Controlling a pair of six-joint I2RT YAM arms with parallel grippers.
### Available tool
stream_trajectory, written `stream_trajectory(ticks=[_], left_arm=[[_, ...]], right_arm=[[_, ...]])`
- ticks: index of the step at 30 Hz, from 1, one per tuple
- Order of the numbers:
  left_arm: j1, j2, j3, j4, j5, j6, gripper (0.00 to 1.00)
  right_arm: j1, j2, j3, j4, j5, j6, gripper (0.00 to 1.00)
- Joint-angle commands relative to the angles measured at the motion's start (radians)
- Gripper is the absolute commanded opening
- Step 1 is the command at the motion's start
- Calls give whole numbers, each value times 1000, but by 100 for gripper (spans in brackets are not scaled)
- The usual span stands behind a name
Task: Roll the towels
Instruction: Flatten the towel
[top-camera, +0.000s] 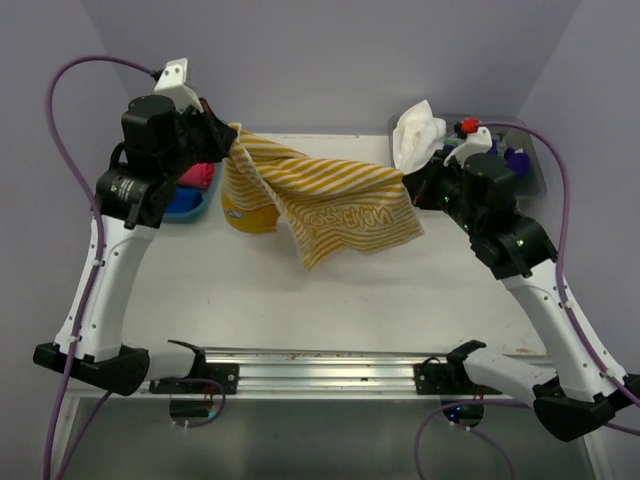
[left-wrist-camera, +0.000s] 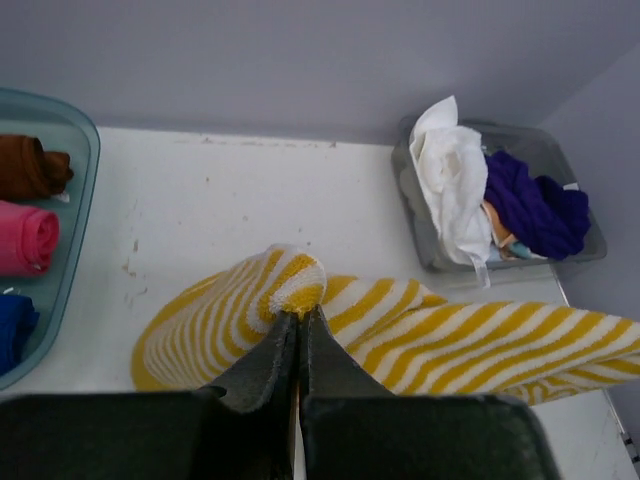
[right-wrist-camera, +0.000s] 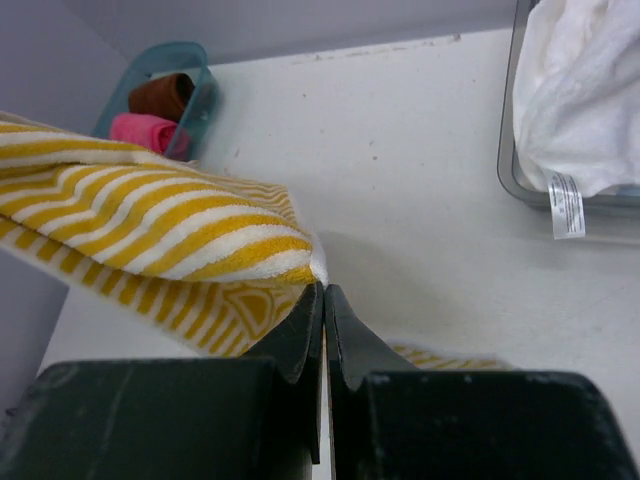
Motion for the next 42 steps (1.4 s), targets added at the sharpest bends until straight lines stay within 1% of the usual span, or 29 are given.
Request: stream_trajectory(ticks=[1,3,5,7,8,9,10,11,13,14,15,16,17,18,19,20,21,23,24,25,27,30,31,32,33,35,36,39,42], left_arm=[[2,-40,103,-52,10,44,0],[2,-53,133,-48,33,43,0],[2,-61,126,-38,62,23,0],[2,-70,40,9,115,-3,0],[0,-87,-12,41,198,-46,0],[-1,-92,-134,116,241,-67,0],[-7,-98,-193,148,267,-89,0],[-52,-99,-296,176,240,-129,0],[-136,-98,-388,248,182,-156,0],[-214,-78,-429,274,198,-185,5],[-237,-61,-492,314,230,-199,22],[-254,-41,-515,330,263,-210,60],[-279,-3,-529,315,280,-210,72],[-287,11,-528,299,274,-204,79],[-293,19,-523,284,262,-190,86],[-294,11,-517,265,208,-166,86],[-294,2,-497,221,168,-152,88],[-287,-13,-466,181,46,-120,90],[-276,-11,-457,140,30,-115,87],[-259,0,-451,120,30,-111,85],[-177,43,-451,77,36,-104,81],[-98,117,-452,3,-7,-101,76],[-87,129,-458,-5,-16,-95,74],[-83,141,-484,-5,-48,-97,74],[-83,143,-500,0,-53,-97,74],[-80,146,-556,21,-64,-112,74],[-78,147,-576,35,-53,-115,76],[-73,175,-641,105,-16,-129,77],[-73,229,-661,153,30,-129,77]], right_arm=[[-1,-57,99,-51,25,-18,0],[-1,-63,128,-86,38,-20,0],[-1,-63,131,-120,61,-21,0],[-1,-55,114,-141,137,-29,0],[-1,-51,105,-152,159,-35,0],[-1,-32,88,-160,200,-41,0],[-7,-18,81,-163,215,-55,0],[-13,-3,73,-163,226,-66,0],[-50,70,61,-163,242,-98,0],[-70,106,58,-149,225,-115,0],[-94,144,68,-149,207,-124,0],[-142,240,77,-150,161,-145,0],[-162,291,93,-175,138,-151,3],[-179,340,140,-201,124,-152,24],[-187,388,162,-227,122,-155,34],[-187,434,177,-258,105,-152,41],[-187,436,161,-250,91,-144,50],[-187,384,99,-179,46,-116,56],[-185,364,34,-164,39,-104,59],[-185,344,0,-152,32,-80,59],[-182,279,-99,-135,-22,-61,59],[-149,176,-244,-127,-36,-26,59],[-97,151,-281,-131,-30,-9,60],[-67,129,-344,-141,-21,2,64],[-5,94,-370,-152,2,16,65],[46,72,-441,-175,2,65,68],[87,65,-462,-180,8,83,69],[137,51,-525,-157,15,138,72],[227,98,-530,-118,22,166,72]])
